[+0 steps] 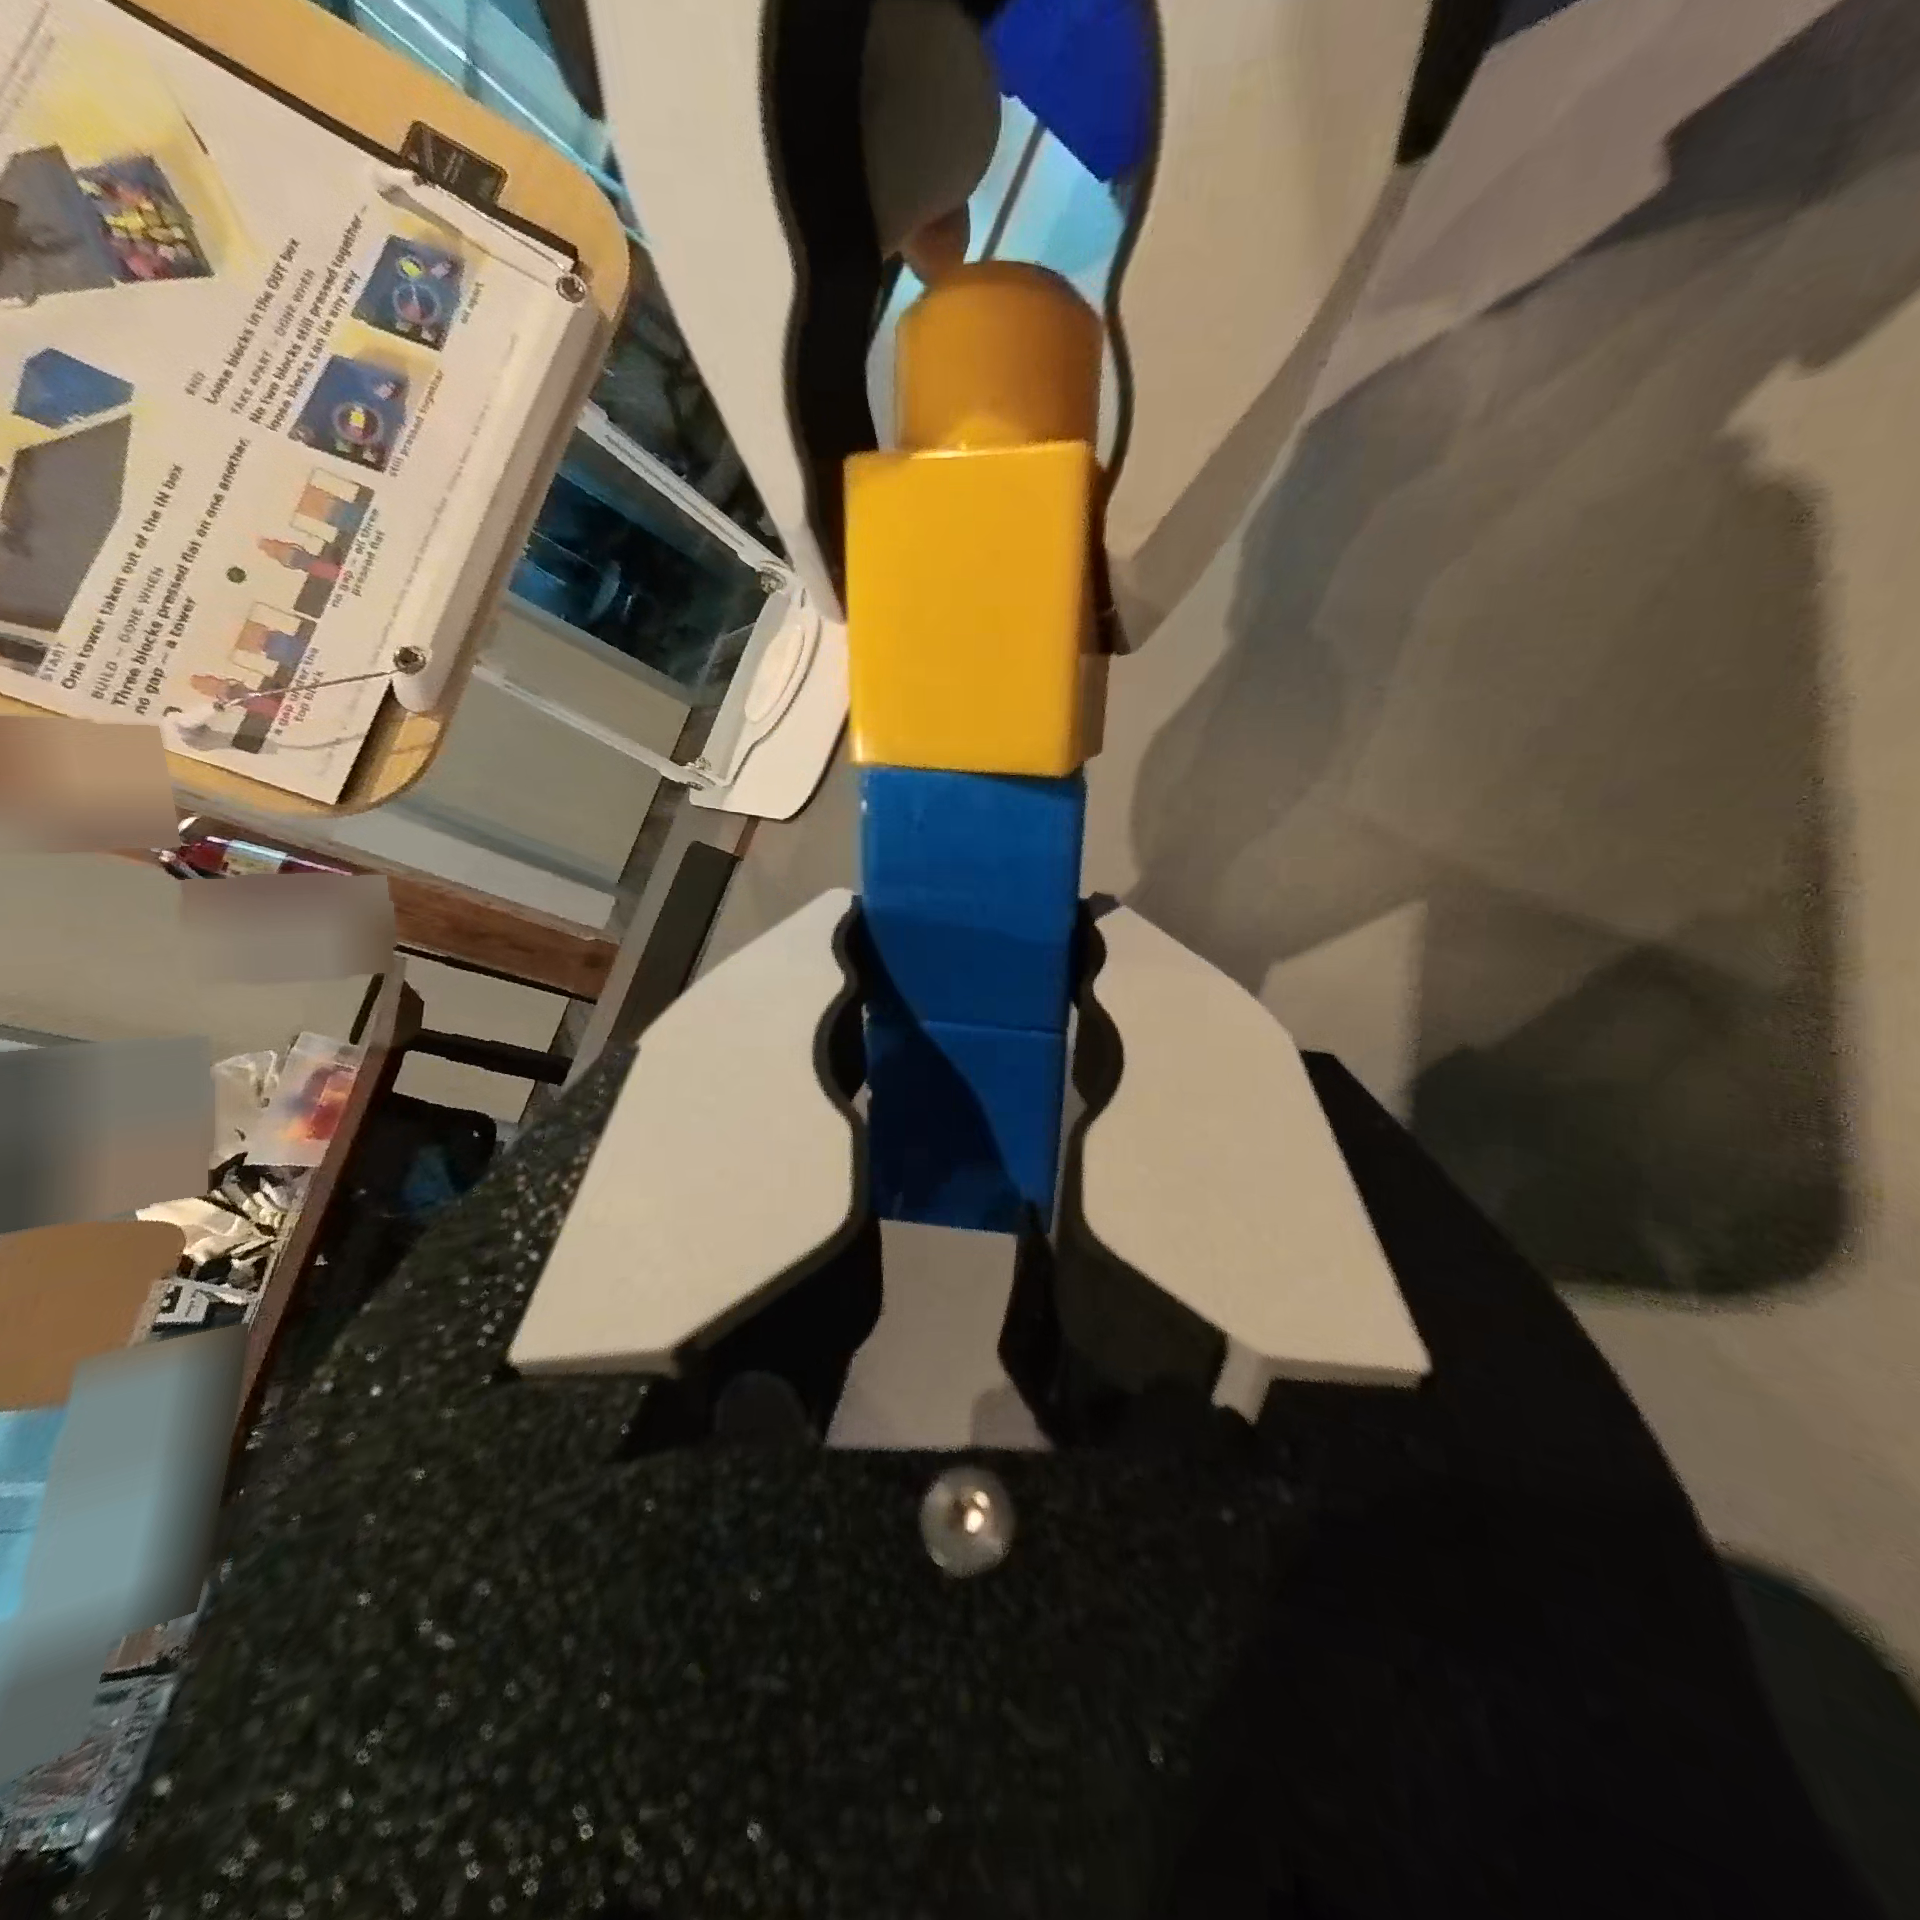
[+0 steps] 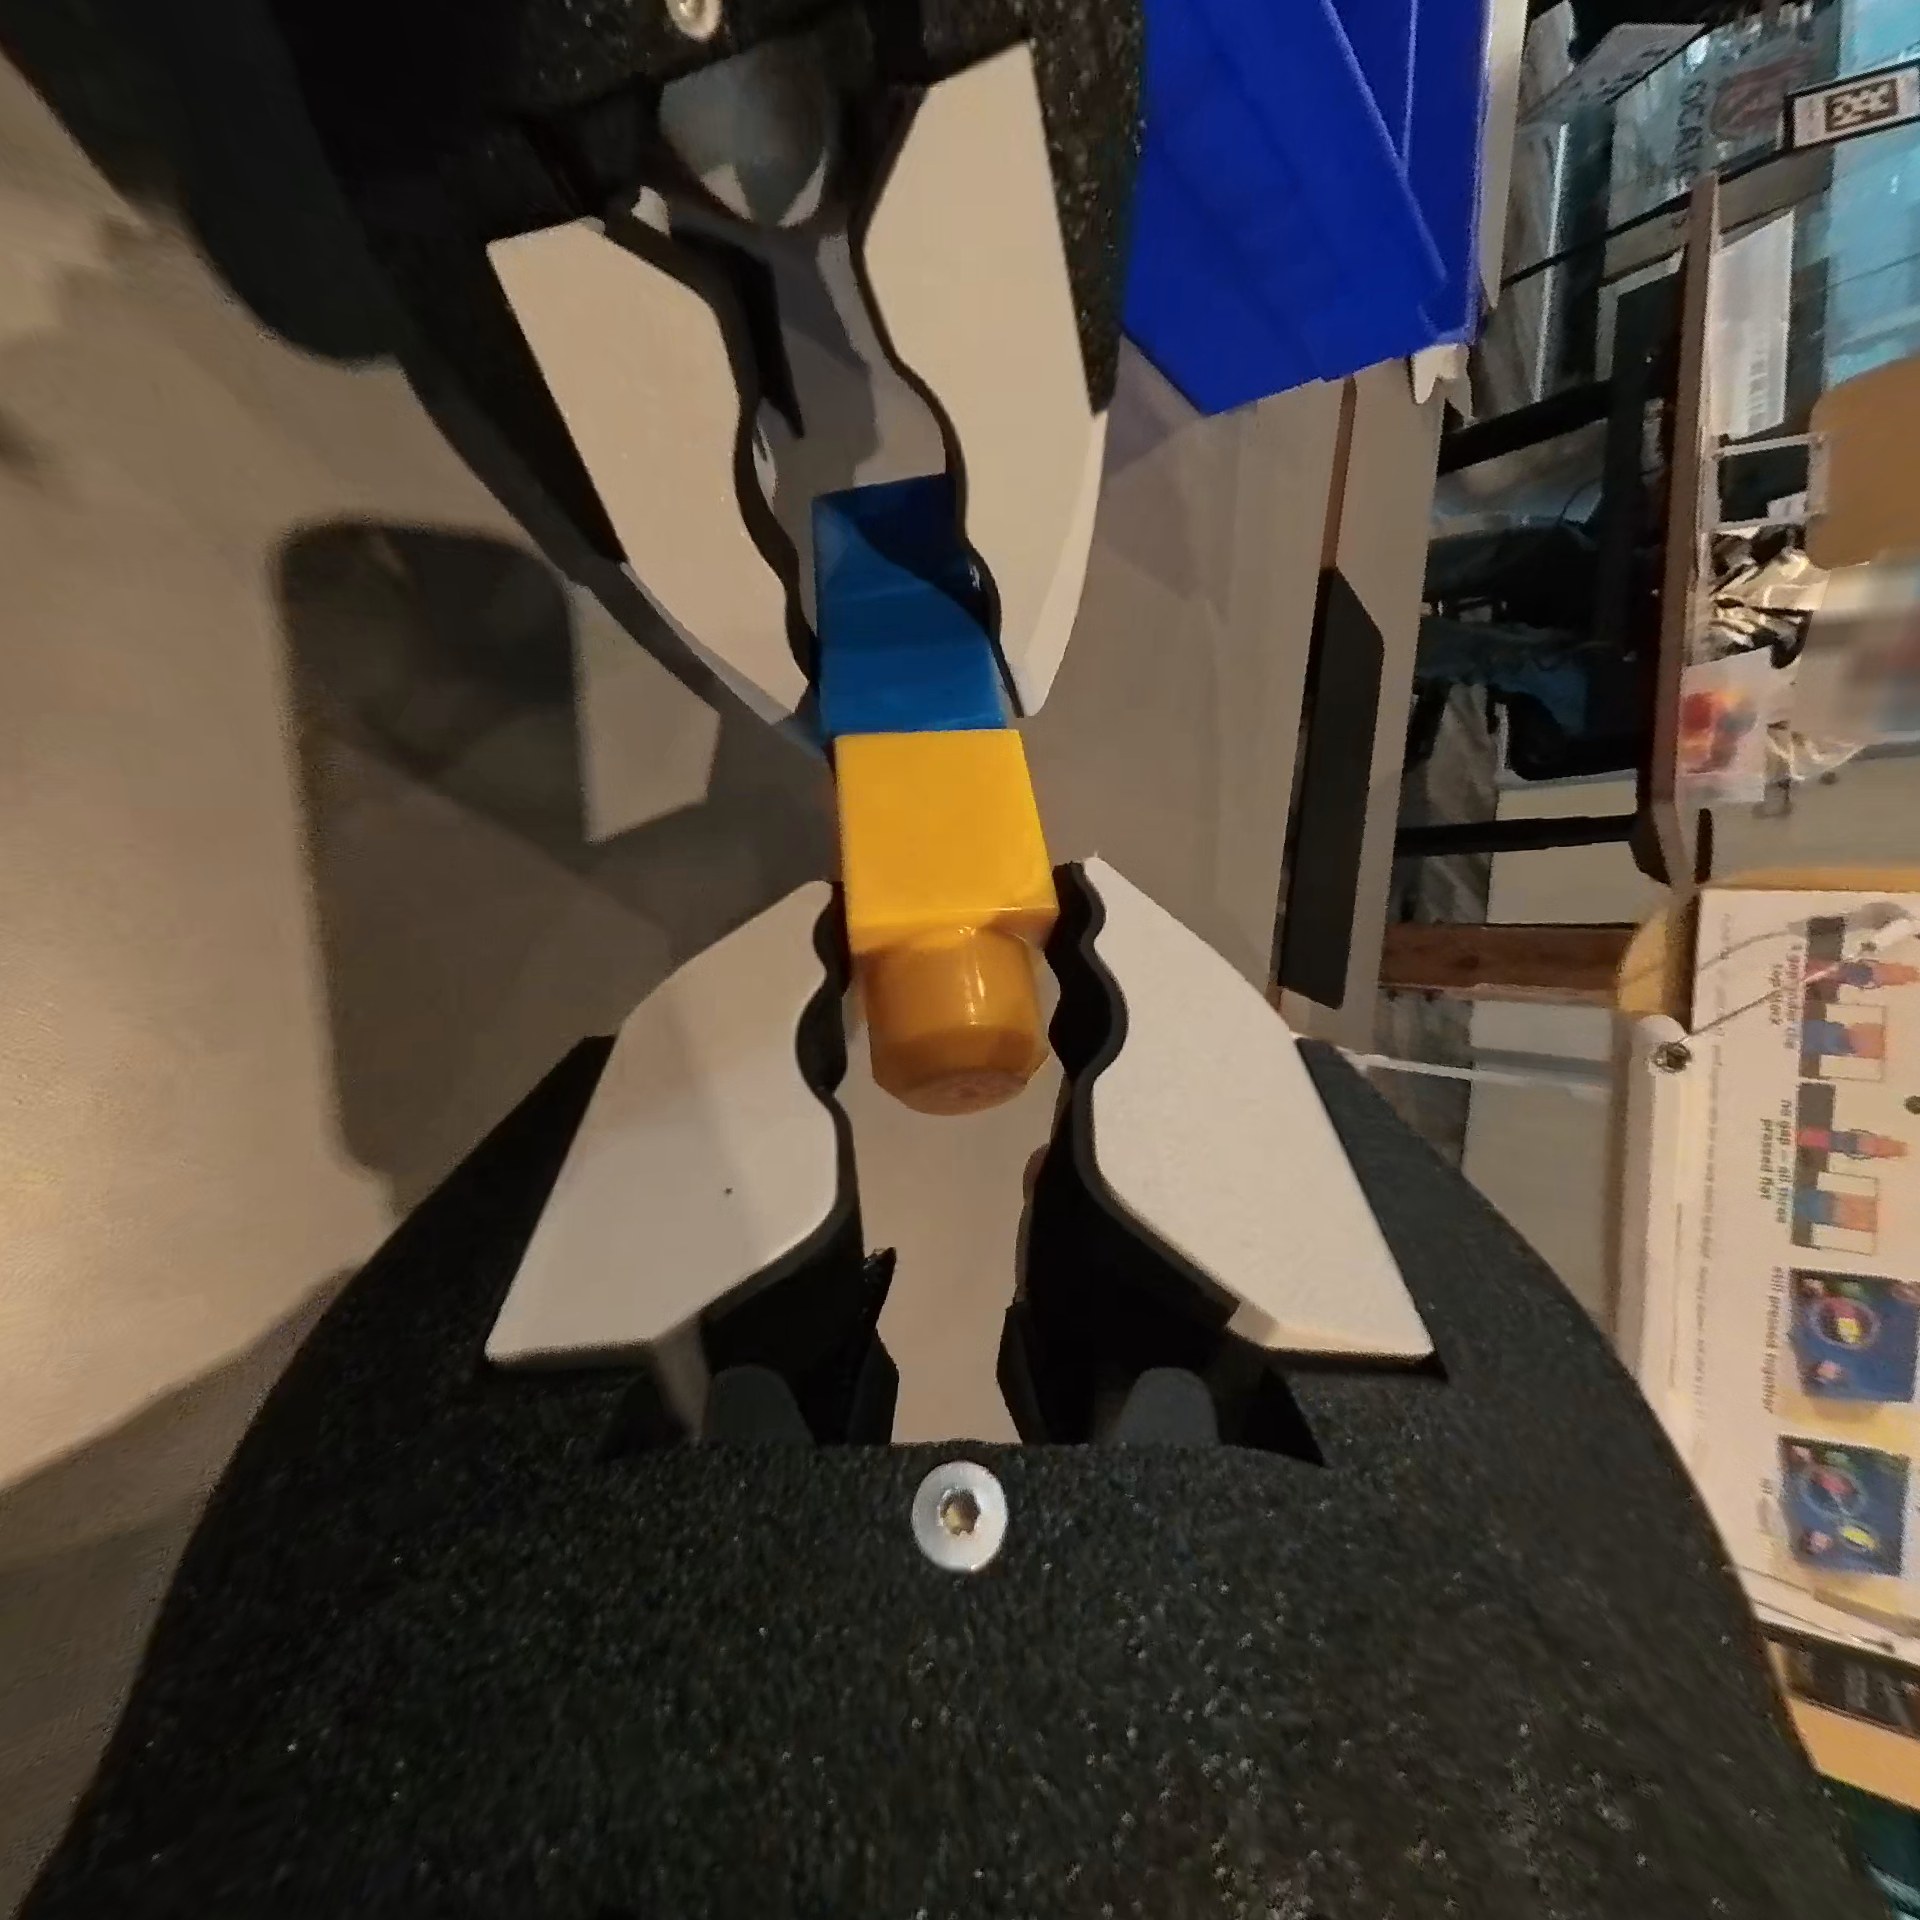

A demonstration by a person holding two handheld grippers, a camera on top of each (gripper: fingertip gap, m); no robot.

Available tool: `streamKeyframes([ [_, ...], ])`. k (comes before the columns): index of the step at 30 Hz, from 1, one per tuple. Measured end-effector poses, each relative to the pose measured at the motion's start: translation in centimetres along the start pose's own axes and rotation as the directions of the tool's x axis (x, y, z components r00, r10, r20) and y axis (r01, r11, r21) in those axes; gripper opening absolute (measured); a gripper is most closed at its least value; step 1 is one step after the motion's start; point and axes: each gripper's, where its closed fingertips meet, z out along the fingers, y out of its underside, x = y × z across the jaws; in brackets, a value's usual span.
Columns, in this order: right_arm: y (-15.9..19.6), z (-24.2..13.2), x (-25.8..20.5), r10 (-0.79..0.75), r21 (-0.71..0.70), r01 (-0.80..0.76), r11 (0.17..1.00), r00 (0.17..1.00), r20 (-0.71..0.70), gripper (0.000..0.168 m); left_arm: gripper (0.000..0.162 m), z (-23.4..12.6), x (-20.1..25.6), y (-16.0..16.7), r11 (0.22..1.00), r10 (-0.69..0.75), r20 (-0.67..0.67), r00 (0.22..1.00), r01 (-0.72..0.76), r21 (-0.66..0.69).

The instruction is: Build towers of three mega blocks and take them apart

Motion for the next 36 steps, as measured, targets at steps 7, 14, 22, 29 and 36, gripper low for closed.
streamKeyframes([
  [7, -0.1, -0.1, 0.1, -0.068, -0.023, 0.067, 0.997, 0.997, -0.024, 0.037, 0.036, 0.0, -0.1, 0.1, 1.000, -0.011, -0.023, 1.000, 0.011, -0.011],
  [14, -0.2, 0.0, 0.0, -0.116, -0.024, 0.115, 0.993, 0.992, -0.040, 0.037, 0.036, 0.3, 0.1, 0.4, 1.000, -0.024, -0.040, 0.999, 0.024, -0.019],
  [22, -0.5, 0.0, 0.3, -0.038, 0.024, 0.040, 0.999, 0.998, -0.058, 0.043, 0.036, 0.4, 0.1, 0.0, 0.996, -0.074, -0.057, 0.996, 0.076, 0.037],
  [29, -0.1, -1.4, 0.4, 0.012, 0.031, -0.012, 0.999, 1.000, -0.007, 0.038, 0.058, 0.8, -0.2, -1.0, 0.991, -0.065, 0.041, 0.997, 0.059, 0.116],
  [36, 1.5, -12.7, 4.3, 0.324, 0.158, -0.306, 0.939, 0.941, -0.100, 0.038, 0.060, -0.5, -3.3, -1.4, 0.954, -0.203, 0.187, 0.961, 0.151, 0.259],
])
